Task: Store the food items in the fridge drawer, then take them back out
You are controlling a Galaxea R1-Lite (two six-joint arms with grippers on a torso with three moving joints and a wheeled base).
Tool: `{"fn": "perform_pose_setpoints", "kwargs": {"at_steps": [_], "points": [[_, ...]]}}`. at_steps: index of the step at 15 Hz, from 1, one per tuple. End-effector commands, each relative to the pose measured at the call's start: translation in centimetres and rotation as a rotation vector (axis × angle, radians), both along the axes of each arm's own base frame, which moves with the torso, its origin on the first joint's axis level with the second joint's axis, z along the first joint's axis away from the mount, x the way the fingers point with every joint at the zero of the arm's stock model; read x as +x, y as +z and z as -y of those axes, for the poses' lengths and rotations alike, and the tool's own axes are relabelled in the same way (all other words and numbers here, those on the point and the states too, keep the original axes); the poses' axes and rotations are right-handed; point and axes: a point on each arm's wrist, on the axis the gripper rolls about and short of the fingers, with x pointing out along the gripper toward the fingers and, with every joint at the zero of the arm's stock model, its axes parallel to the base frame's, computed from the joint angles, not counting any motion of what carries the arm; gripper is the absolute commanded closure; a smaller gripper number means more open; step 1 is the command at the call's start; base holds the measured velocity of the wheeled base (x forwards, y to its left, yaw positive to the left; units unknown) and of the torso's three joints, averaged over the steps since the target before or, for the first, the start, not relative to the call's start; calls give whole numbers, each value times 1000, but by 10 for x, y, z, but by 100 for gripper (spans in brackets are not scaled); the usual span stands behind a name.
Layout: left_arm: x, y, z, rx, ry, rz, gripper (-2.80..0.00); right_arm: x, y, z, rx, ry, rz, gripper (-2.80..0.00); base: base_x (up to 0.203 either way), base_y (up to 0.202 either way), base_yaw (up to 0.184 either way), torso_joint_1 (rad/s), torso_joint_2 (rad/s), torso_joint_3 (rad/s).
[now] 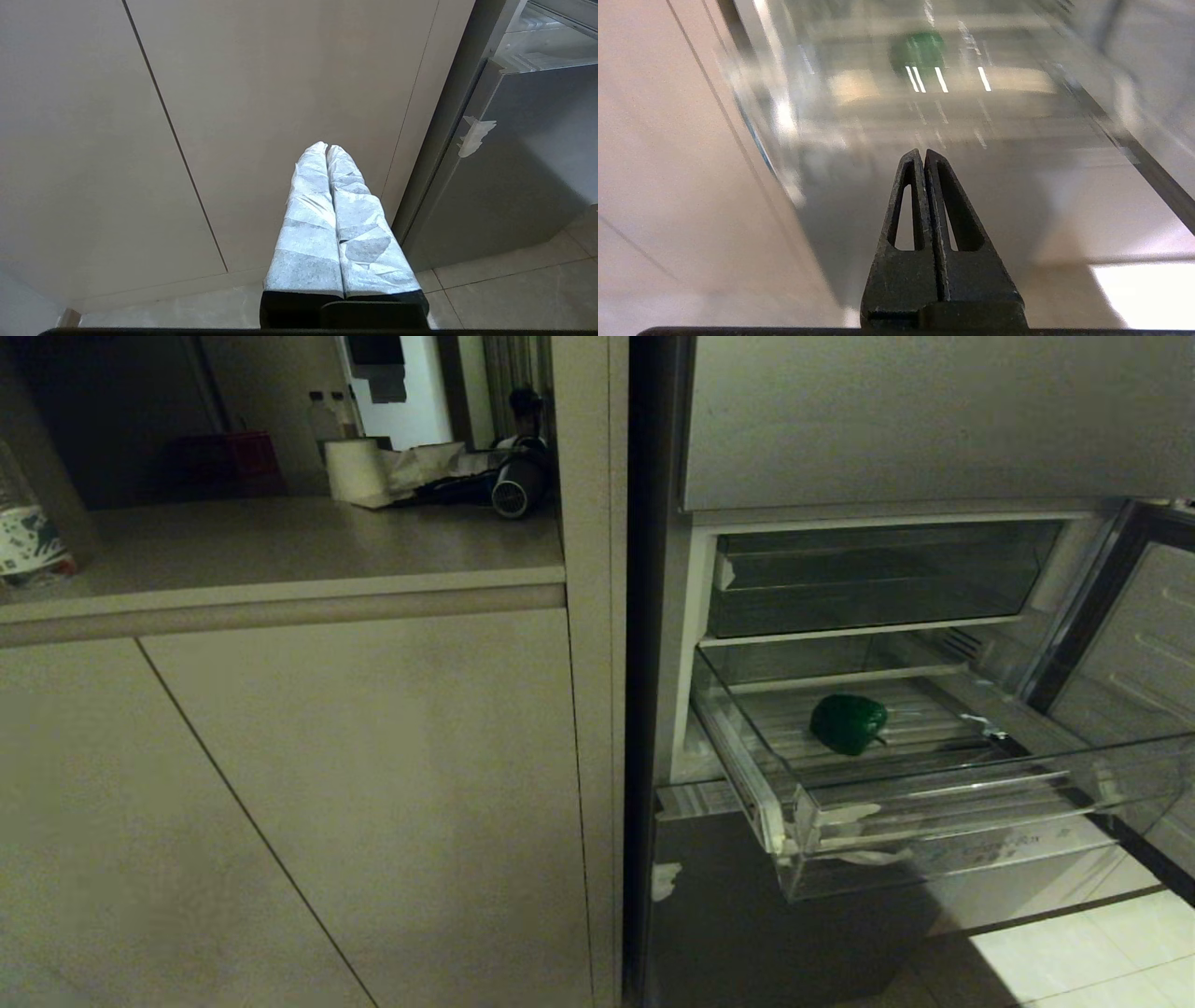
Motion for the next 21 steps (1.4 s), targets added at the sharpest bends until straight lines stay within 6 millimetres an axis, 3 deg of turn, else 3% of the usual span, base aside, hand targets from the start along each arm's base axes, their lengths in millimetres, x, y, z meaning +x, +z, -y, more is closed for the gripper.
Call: {"fn": "perform_pose_setpoints", "kwargs": {"at_steps": [1,4,11,21], "points": [[0,0,0,2,0,-2,0,-30,-29,1,-50,-35,133,0,0,0,0,0,0,0],[0,0,0,-1,1,-1,0,-30,-44,1,-45,-74,71,0,0,0,0,0,0,0],[0,0,0,-1,0,-1,0,-30,-44,2,18,-87,72,0,-1,0,-12,0,1,1],[0,0,0,-1,1,-1,0,-30,-44,2,21,-89,72,0,0,8,-174,4,2,2]]}}
